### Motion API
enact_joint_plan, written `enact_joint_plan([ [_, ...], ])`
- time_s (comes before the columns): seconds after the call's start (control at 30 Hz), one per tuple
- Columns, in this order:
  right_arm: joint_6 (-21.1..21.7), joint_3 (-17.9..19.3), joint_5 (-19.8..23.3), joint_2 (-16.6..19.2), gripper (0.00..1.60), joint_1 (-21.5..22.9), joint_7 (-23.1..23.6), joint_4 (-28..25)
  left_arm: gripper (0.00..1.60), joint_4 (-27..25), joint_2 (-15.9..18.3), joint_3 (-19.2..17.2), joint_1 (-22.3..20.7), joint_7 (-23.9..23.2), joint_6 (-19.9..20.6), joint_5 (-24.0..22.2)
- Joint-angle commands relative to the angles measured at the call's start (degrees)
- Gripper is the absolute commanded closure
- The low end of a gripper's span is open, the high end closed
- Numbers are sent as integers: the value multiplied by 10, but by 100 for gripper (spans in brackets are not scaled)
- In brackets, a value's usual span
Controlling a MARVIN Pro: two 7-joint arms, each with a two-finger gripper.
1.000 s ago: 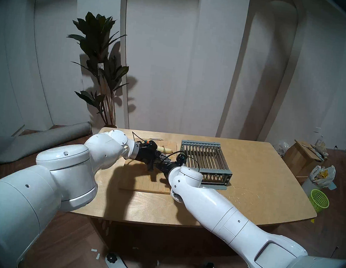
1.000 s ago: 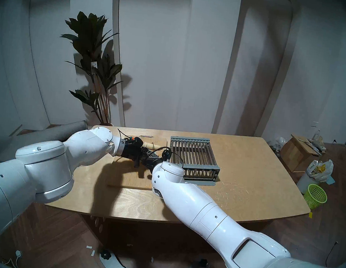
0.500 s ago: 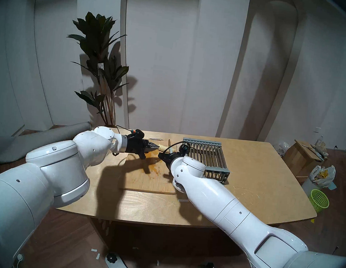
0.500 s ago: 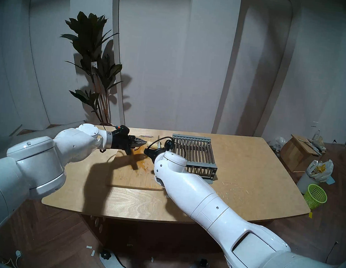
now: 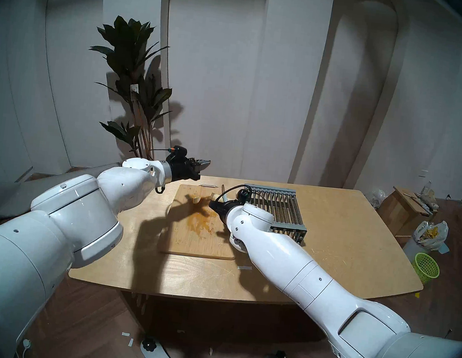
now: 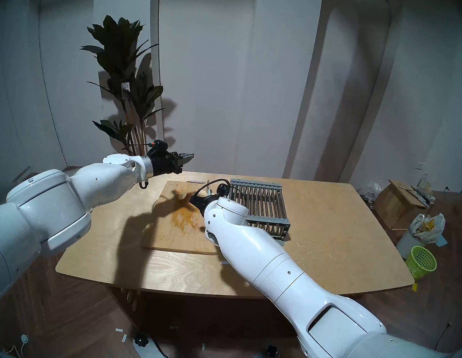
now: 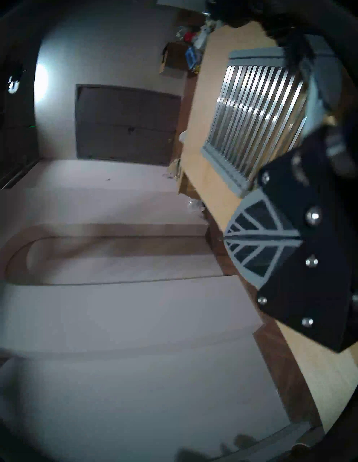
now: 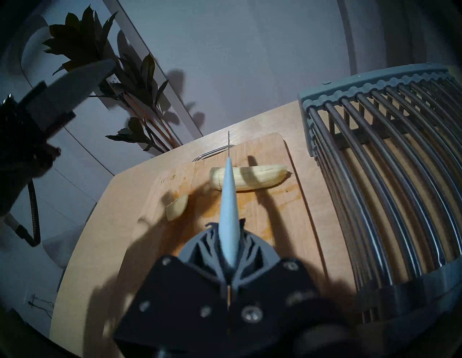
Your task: Cut the banana into four pieces on the cutting board
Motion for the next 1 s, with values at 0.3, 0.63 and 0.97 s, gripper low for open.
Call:
enact_joint_plan([
  [0.3,23,-6,17,-33,160,21,4,-9,160,-31,-22,10,-28,10,-24,15],
  [0.63,32,-6,24,-32,160,23,2,-7,160,-38,-23,73,-7,-17,-55,78],
  [0.97,38,1,26,-23,160,29,-2,-3,160,-35,-10,112,-1,-39,-81,122],
])
